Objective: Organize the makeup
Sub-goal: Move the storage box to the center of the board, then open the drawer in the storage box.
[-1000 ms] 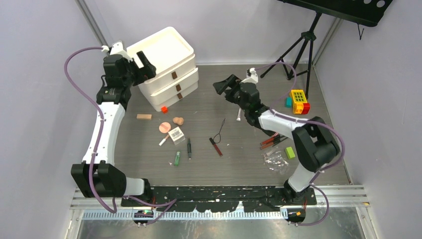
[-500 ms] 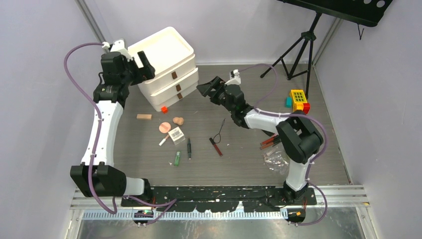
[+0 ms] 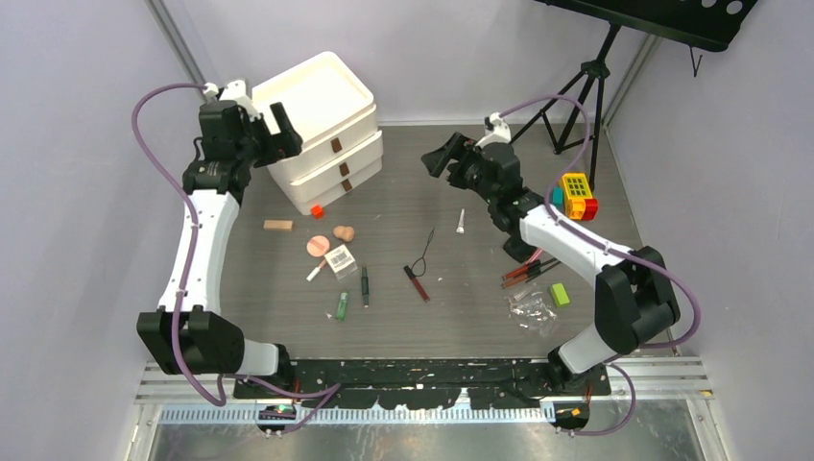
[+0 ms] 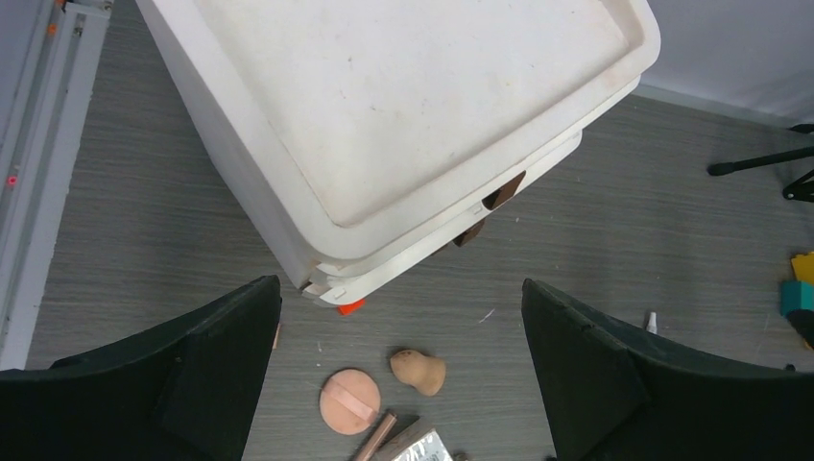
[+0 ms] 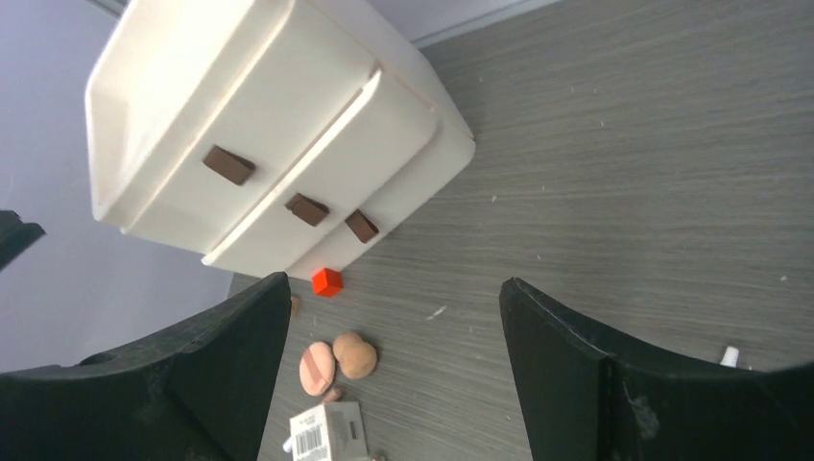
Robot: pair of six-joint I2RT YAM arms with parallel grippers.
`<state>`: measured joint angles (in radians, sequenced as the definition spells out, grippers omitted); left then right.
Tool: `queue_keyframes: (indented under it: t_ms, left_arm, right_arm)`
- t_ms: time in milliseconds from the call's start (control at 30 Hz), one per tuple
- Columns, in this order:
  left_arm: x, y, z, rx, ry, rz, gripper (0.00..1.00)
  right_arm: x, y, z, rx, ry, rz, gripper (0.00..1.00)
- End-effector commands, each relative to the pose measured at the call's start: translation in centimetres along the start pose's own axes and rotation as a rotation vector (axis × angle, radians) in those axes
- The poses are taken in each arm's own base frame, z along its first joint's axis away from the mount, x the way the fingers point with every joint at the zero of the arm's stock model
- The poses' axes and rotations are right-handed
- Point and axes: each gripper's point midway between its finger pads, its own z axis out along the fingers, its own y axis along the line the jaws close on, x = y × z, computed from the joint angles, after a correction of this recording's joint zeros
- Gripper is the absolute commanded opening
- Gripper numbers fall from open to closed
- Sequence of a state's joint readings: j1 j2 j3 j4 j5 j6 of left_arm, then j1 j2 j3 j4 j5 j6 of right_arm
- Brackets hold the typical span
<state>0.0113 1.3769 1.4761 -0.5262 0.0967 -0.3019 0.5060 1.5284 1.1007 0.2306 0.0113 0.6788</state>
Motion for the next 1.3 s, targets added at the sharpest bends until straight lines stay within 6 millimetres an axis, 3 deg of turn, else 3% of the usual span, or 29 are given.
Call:
queue_keyframes:
  t_ms: [0, 133, 400, 600, 833, 1267]
  left_arm:
    - [-1.4, -1.2, -0.2, 0.055, -0.032, 0.015, 0.99]
    - [-1.0, -1.6, 0.1, 0.074, -0.022, -0.011, 0.99]
    - [-0.5, -1.9, 0.6, 0.098, -0.009, -0.033, 0.97]
    - [-0.5, -1.7, 0.6, 0.089, -0.012, -0.035, 0.96]
    - [-0.6, -1.4, 0.5, 0.083, -0.016, -0.041, 0.96]
    - [-0.4, -1.0, 0.7, 0.082, -0.012, -0.054, 0.96]
  right_arm:
    - [2.0, 0.9, 0.3, -0.100, 0.009, 0.098, 0.84]
    - [4.0, 3.8, 3.0, -0.197, -0.016, 0.236, 0.81]
    - [4.2, 9.3, 7.5, -0.364, -0.176, 0.419, 0.75]
    - [4.6, 11.1, 10.2, -0.419, -0.208, 0.516, 0.73]
    - [5.5, 11.5, 13.1, -0.435, -0.223, 0.585, 0.71]
    - [7.1, 13.4, 14.7, -0.469, -0.197, 0.588, 0.66]
